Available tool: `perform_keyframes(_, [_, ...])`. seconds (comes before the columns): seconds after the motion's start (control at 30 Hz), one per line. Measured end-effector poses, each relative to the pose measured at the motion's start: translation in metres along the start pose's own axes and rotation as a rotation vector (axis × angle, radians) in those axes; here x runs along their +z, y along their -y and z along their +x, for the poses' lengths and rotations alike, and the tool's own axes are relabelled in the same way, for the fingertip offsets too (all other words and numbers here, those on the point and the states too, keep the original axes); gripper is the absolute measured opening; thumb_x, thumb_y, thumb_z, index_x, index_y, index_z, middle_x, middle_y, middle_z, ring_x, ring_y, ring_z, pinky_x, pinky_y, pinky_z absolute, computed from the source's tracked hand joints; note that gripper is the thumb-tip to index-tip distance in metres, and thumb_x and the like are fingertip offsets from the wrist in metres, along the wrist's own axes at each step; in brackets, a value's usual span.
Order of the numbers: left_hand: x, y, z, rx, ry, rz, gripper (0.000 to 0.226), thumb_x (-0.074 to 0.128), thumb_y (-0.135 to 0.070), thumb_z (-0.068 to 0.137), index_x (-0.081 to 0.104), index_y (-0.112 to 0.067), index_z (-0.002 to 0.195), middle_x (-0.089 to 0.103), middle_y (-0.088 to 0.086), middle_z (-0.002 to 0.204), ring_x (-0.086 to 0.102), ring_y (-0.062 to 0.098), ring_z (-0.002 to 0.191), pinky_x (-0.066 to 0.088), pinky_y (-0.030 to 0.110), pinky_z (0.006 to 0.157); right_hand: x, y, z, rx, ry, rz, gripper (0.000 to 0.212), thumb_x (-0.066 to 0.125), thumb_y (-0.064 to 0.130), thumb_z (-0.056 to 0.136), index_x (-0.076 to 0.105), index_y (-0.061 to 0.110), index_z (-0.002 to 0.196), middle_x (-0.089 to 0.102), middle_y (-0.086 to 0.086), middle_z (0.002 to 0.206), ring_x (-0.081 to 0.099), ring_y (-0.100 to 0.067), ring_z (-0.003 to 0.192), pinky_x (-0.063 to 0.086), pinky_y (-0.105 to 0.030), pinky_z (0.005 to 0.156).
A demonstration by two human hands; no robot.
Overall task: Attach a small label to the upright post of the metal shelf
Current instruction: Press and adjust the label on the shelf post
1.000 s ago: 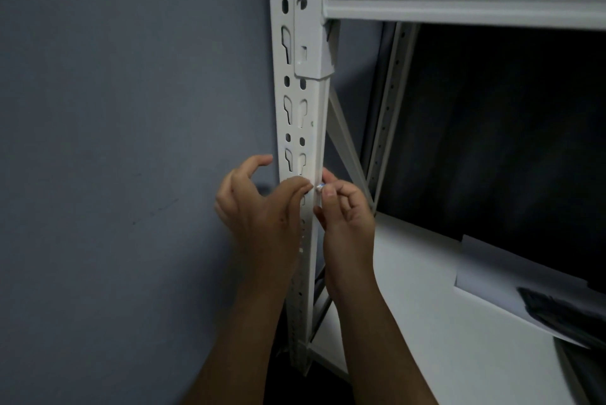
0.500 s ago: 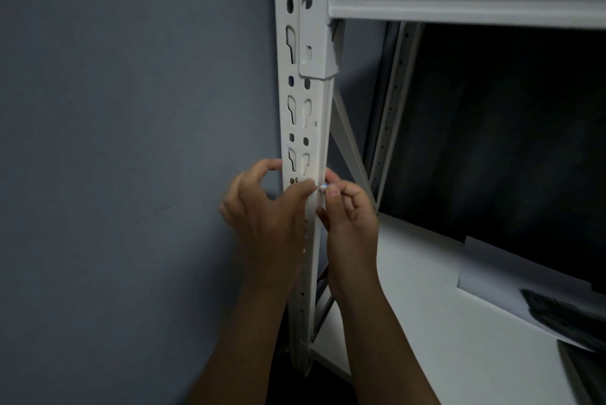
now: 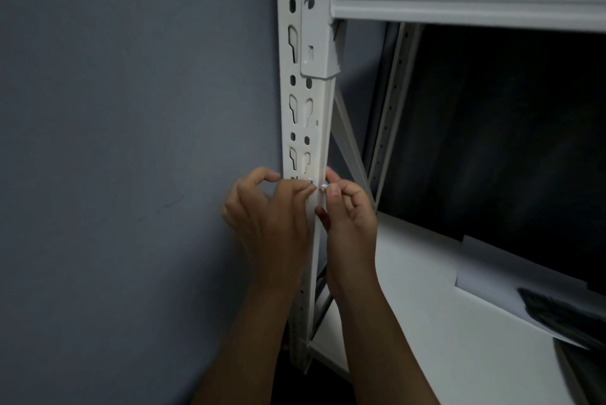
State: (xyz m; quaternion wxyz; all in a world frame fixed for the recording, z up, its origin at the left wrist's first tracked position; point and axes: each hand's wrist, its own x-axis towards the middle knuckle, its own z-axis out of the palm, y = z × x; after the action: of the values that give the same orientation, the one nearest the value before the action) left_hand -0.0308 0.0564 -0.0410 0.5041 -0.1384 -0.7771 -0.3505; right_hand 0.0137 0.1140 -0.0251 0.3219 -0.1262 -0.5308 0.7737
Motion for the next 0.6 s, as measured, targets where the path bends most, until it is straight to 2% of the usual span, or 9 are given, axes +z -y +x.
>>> perform_keyframes(0.2, [-0.0017,0.0024,0.0016,0.048,-0.02,-0.027,0.016,0.068,-0.036,0.082,0.073,-0.023,0.077,0.042,-0.003,0.116,0.036,0.024,0.104,0.027,0.033,0.086,0.0001,-0.0002,-0.0009,0.002,0.001,0.013,0.01,0.049,0.011,0.097,0.055,0.008,0.09,0.063,0.016,0.113,0.065,0.007,0.092,0.052,-0.012,0.07])
perform_keyframes(0.33, [0.0024,0.0011,0.0021,0.044,-0.037,-0.028,0.012,0.064,-0.035,0.082,0.067,-0.024,0.08,0.042,-0.001,0.114,0.037,0.025,0.103,0.028,0.033,0.086,0.0,-0.001,-0.0015,-0.007,0.003,0.029,0.01,0.049,0.01,0.096,0.055,0.008,0.089,0.062,0.016,0.114,0.065,0.008,0.091,0.051,-0.011,0.069])
perform_keyframes(0.43, [0.0022,-0.0004,0.0014,0.034,-0.013,-0.003,0.021,0.054,-0.037,0.085,0.066,-0.021,0.079,0.04,-0.001,0.111,0.037,0.024,0.1,0.026,0.032,0.084,0.0005,-0.0008,-0.0023,-0.007,0.009,0.028,0.01,0.049,0.009,0.096,0.055,0.008,0.09,0.062,0.013,0.117,0.064,0.01,0.09,0.051,-0.012,0.069])
perform_keyframes(0.6, [-0.0046,0.0062,0.0025,-0.01,0.003,-0.059,0.01,0.07,-0.03,0.08,0.071,-0.02,0.079,0.041,-0.001,0.112,0.037,0.025,0.102,0.03,0.035,0.083,-0.0012,-0.0002,-0.0004,-0.011,0.016,-0.009,0.011,0.049,0.011,0.097,0.055,0.01,0.088,0.063,0.011,0.12,0.066,0.003,0.093,0.054,-0.017,0.072])
